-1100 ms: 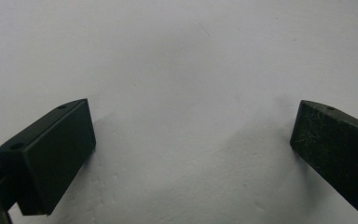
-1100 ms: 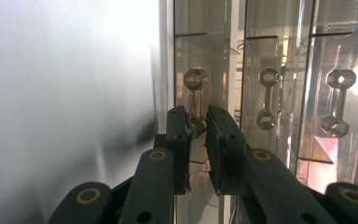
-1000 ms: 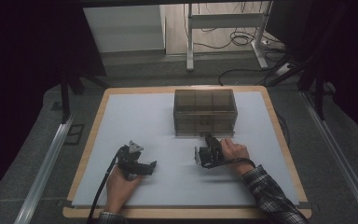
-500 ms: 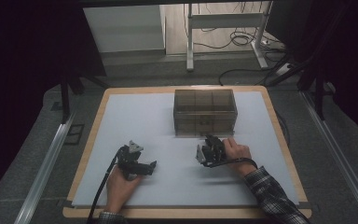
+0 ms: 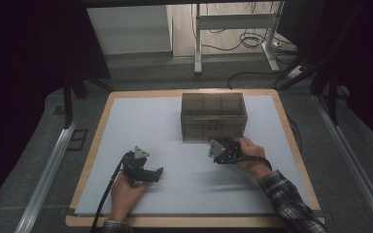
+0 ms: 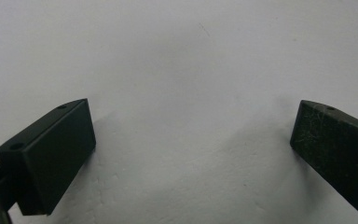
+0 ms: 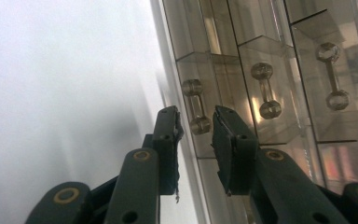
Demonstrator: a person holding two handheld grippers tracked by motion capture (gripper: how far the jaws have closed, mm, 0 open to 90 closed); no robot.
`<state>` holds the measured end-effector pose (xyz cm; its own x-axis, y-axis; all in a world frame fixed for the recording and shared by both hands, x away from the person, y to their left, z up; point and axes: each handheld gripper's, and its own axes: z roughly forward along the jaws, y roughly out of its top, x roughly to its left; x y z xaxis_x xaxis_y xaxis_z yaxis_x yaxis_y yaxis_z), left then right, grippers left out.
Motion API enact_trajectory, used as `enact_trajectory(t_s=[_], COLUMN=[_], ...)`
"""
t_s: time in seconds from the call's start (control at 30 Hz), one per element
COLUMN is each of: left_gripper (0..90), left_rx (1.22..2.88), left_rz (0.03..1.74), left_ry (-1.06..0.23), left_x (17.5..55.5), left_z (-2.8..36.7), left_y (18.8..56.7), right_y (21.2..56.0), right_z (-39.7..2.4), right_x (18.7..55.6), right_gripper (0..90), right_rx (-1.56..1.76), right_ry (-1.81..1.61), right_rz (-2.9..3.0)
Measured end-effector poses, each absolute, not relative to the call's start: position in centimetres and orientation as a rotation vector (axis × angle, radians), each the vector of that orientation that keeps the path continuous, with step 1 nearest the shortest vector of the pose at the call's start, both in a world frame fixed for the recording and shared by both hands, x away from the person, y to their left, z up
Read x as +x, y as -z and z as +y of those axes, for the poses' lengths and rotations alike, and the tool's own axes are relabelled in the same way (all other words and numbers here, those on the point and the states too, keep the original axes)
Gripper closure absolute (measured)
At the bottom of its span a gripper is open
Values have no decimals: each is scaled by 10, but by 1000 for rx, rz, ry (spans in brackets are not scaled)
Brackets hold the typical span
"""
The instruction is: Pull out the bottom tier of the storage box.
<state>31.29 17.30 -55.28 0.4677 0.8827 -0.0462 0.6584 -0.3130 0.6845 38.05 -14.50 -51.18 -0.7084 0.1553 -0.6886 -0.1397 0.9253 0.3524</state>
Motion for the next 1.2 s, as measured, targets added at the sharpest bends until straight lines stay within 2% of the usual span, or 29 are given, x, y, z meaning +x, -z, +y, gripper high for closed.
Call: enact_trajectory(t_s=[0.8,1.2], left_gripper=[0,0], left_rx=[2074,2074], left_rz=[1275,1274], left_ry=[-449,-449], left_x=[313,313], left_z=[173,173], left_y=[553,553], right_y=[479,479], right_z=[-181,-196], right_x=[426,454], right_gripper=[675,721], right_rx=[111,113], right_ry=[-760,-741], right_rz=[2642,2721])
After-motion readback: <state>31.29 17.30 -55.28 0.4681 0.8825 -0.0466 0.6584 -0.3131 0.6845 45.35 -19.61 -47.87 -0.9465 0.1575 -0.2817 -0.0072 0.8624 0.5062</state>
